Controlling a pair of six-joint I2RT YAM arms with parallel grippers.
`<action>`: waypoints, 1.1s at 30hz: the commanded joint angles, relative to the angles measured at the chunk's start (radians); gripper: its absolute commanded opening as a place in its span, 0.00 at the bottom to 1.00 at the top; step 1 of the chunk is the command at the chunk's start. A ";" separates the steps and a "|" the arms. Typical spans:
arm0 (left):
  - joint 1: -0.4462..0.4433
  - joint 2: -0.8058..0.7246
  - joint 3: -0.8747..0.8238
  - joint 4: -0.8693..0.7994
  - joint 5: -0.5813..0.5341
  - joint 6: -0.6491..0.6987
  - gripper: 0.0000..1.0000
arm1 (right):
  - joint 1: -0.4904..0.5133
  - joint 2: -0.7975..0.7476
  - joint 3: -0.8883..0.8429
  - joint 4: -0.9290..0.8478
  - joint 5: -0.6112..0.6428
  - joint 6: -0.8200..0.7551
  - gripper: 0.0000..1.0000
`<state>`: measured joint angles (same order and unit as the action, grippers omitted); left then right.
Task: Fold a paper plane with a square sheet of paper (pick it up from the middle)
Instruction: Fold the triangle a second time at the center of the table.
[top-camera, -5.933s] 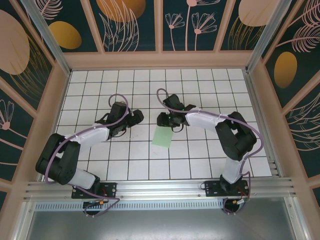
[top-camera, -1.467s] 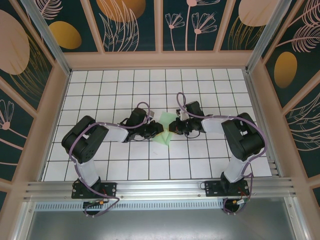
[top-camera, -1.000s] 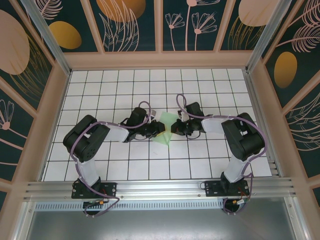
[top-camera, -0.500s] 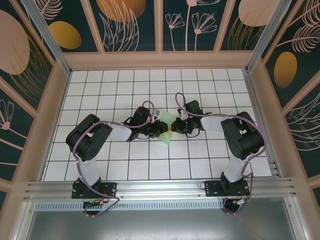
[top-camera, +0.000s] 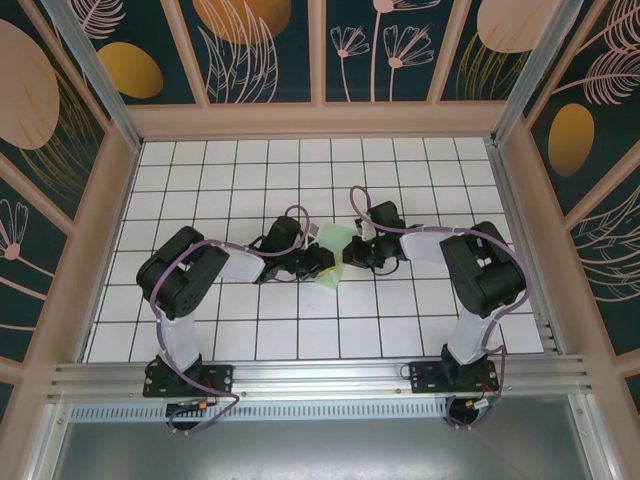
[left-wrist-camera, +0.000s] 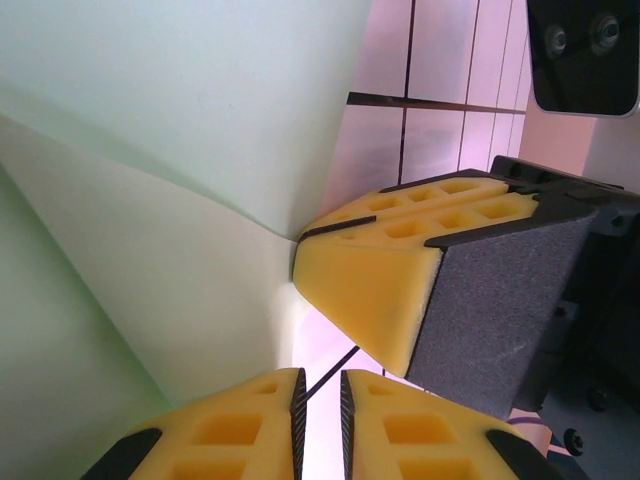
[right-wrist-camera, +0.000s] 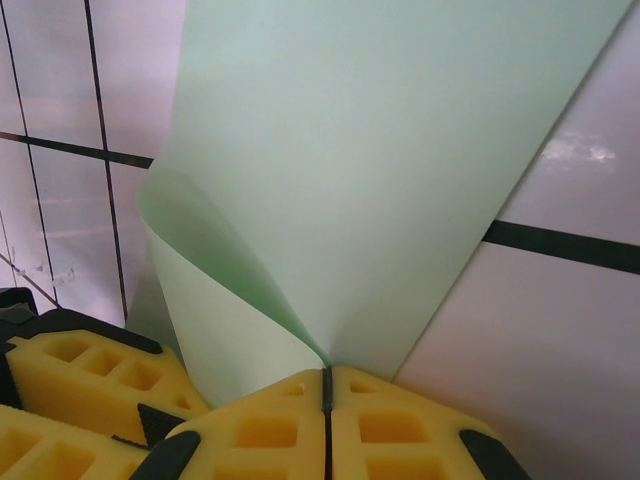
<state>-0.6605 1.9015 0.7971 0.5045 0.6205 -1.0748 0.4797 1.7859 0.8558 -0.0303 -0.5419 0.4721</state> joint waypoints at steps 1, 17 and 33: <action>-0.005 0.016 0.014 -0.004 0.003 0.018 0.21 | 0.005 0.017 0.023 -0.023 0.012 -0.018 0.08; -0.005 0.031 0.010 -0.015 -0.001 0.018 0.20 | 0.004 0.030 0.029 -0.026 0.021 -0.017 0.08; -0.004 0.045 0.014 -0.050 -0.013 0.023 0.18 | 0.004 0.017 0.025 -0.037 0.037 -0.012 0.07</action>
<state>-0.6605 1.9274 0.7979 0.4919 0.6167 -1.0744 0.4797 1.7966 0.8654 -0.0349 -0.5392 0.4725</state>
